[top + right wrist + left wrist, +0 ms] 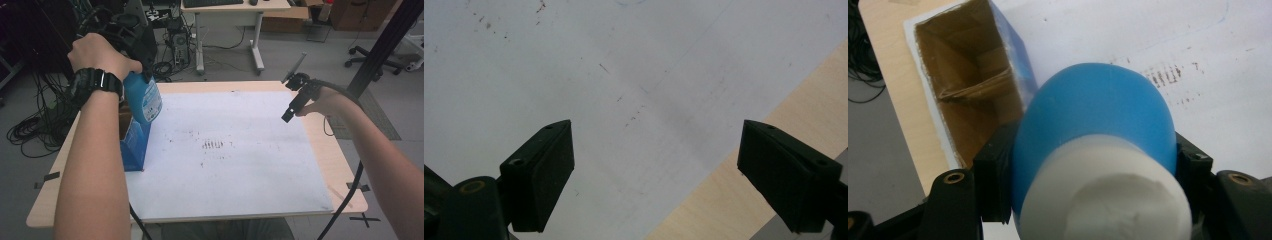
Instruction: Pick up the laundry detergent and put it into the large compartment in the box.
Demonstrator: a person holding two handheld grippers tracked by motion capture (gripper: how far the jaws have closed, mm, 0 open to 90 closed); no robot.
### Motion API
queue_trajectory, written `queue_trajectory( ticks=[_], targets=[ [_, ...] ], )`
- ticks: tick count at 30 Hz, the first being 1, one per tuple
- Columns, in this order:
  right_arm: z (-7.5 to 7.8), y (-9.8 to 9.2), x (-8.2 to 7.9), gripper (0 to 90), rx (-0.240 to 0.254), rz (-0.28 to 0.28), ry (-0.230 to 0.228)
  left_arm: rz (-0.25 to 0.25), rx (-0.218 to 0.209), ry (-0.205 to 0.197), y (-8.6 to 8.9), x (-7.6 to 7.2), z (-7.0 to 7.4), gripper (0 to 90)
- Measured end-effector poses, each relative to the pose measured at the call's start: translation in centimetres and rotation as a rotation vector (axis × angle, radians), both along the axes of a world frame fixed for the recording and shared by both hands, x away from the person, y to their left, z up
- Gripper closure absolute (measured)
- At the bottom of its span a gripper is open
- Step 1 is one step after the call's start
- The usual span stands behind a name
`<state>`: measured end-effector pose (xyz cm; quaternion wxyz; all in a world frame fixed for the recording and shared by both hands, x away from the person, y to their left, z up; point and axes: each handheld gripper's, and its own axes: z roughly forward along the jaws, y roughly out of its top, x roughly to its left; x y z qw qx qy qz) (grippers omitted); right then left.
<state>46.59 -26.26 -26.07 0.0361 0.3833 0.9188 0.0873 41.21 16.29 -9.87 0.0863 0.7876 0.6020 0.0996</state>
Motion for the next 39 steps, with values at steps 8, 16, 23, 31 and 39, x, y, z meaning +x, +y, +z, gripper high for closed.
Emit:
queue_trajectory(
  ticks=[8, 16, 23, 31, 39],
  targets=[
    [-0.1, -0.1, 0.1, 14.8, 0.001, -0.003, 0.001, 0.06, -0.017, -0.015, 2.0, -0.2, 0.4, 36.5],
    [-0.4, 0.0, 0.2, 14.7, 0.004, -0.002, 0.006, 0.094, -0.007, -0.021, 3.5, -0.4, 0.6, 36.4],
    [-0.4, 0.3, 0.2, 14.8, 0.006, 0.004, 0.005, 0.138, -0.015, -0.03, 5.0, -0.7, 0.9, 36.5],
    [-0.3, 0.4, 0.1, 14.8, 0.006, 0.007, 0.002, 0.186, -0.008, -0.028, 6.5, -0.8, 0.6, 36.5],
    [-0.4, 0.2, 0.1, 14.8, 0.008, -0.002, 0.004, 0.228, -0.006, -0.048, 7.4, -0.9, 0.6, 36.6]
  ],
)
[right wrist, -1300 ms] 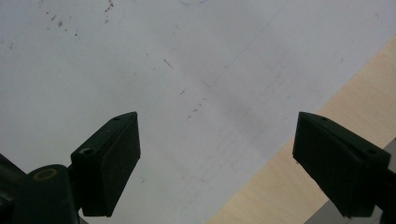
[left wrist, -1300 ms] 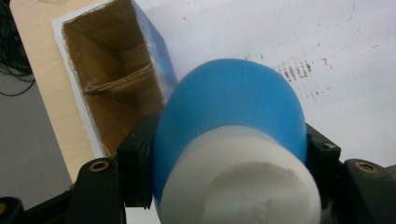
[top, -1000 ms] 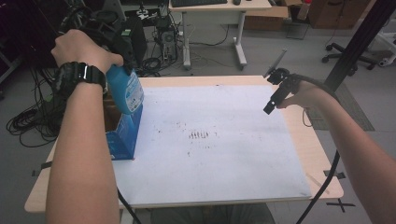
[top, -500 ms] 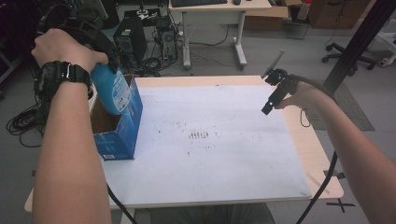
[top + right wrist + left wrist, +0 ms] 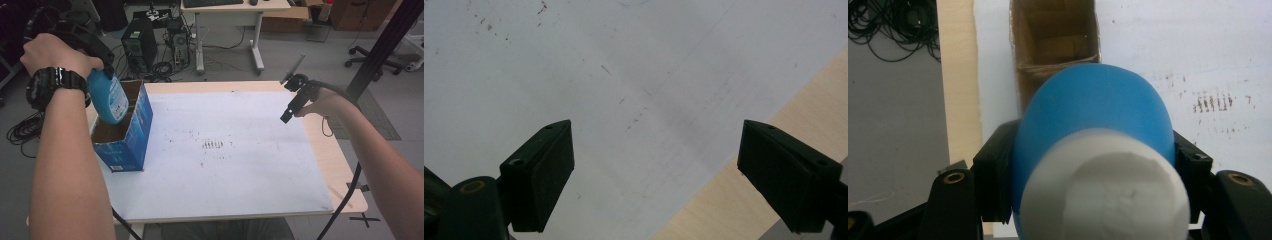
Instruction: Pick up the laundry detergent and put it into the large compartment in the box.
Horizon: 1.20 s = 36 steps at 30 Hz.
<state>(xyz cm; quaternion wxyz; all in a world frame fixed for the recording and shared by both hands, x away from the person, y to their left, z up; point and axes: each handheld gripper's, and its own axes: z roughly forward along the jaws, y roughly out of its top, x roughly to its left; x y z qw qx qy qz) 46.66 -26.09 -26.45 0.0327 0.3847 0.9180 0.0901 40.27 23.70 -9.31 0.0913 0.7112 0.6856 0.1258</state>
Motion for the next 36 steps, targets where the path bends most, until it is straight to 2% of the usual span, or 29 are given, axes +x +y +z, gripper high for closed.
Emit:
queue_trajectory(
  ticks=[4, 13, 20, 36],
  targets=[
    [0.0, -0.2, 0.0, 14.8, 0.001, -0.002, -0.001, 0.008, -0.002, 0.009, 0.3, 0.0, -0.1, 36.6],
    [-0.3, -0.3, 0.0, 14.8, 0.001, -0.004, 0.004, 0.017, 0.021, 0.021, 0.7, 0.1, -0.6, 36.6],
    [-0.4, -0.3, 0.1, 14.8, -0.001, -0.002, 0.004, 0.012, 0.017, 0.012, 0.7, 0.3, -1.0, 36.6],
    [-0.8, -0.4, 0.1, 14.8, 0.0, -0.002, 0.009, 0.005, 0.022, 0.029, 0.7, 0.6, -2.8, 36.6]
  ],
)
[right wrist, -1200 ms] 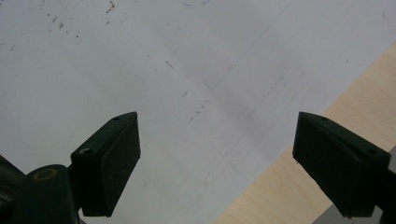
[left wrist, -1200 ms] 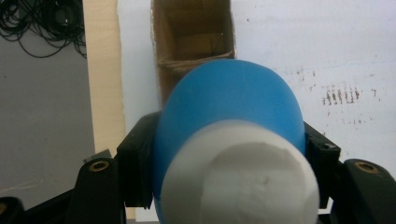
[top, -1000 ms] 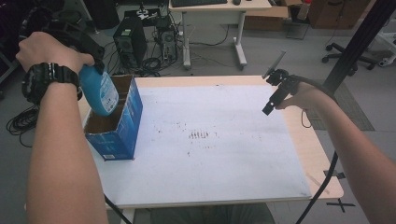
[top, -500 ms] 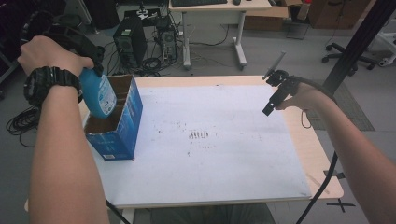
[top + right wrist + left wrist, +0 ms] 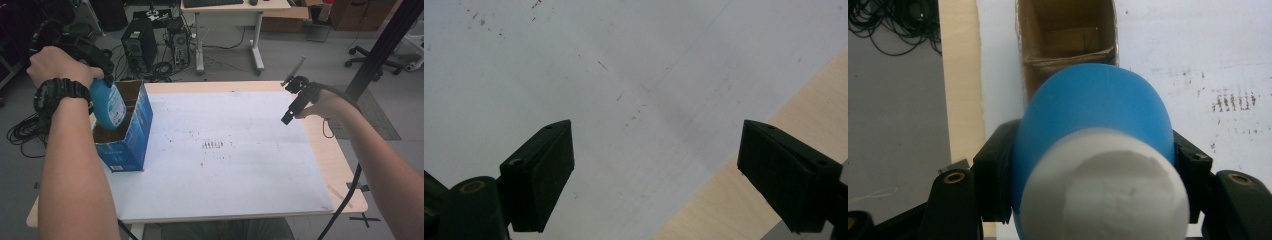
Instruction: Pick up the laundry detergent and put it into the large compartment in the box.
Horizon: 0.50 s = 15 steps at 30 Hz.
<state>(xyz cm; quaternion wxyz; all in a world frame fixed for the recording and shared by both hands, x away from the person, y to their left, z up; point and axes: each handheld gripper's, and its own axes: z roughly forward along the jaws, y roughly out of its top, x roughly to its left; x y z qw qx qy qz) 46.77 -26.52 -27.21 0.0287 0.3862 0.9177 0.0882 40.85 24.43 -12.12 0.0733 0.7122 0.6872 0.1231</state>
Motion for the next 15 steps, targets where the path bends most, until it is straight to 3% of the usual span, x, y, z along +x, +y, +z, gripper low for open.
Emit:
queue_trajectory(
  ticks=[15],
  targets=[
    [0.1, 0.0, 0.0, 14.8, -0.008, -0.003, -0.001, 0.002, 0.003, 0.014, 0.3, 0.3, -1.9, 36.6]
  ],
)
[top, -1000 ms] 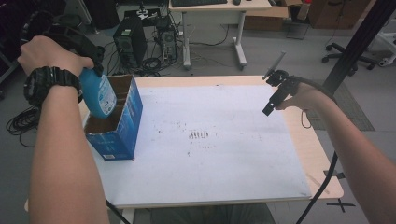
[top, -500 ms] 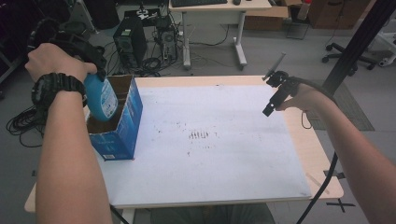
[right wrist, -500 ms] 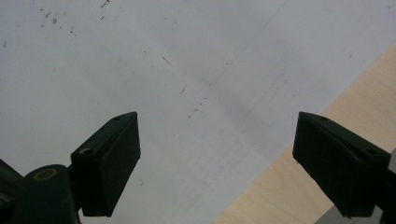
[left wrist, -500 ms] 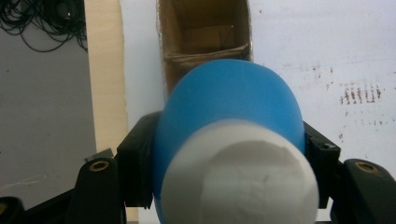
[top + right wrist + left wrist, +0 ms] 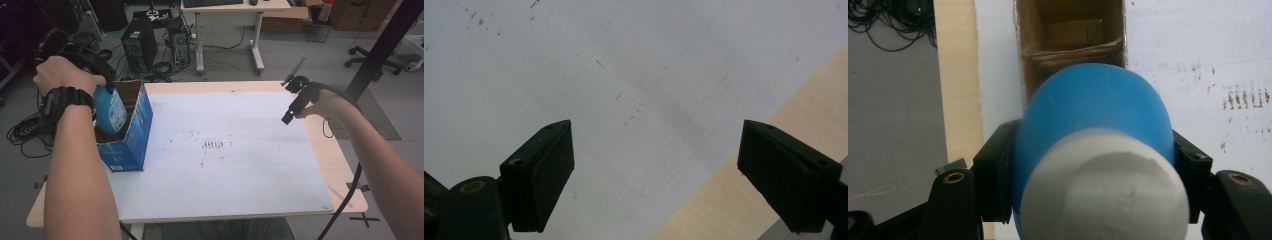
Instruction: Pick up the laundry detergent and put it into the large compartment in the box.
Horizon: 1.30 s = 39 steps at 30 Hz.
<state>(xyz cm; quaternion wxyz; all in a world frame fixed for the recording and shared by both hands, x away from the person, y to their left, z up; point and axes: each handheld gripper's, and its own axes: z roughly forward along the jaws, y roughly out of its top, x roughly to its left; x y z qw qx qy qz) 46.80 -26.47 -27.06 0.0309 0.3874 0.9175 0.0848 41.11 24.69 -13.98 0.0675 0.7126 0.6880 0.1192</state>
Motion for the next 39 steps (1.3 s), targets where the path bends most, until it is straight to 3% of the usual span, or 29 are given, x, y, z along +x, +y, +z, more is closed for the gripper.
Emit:
queue_trajectory(
  ticks=[39],
  targets=[
    [0.1, -0.3, -0.1, 14.8, 0.003, -0.002, -0.001, -0.019, -0.018, 0.039, 0.4, 0.3, -5.3, 36.7]
  ],
)
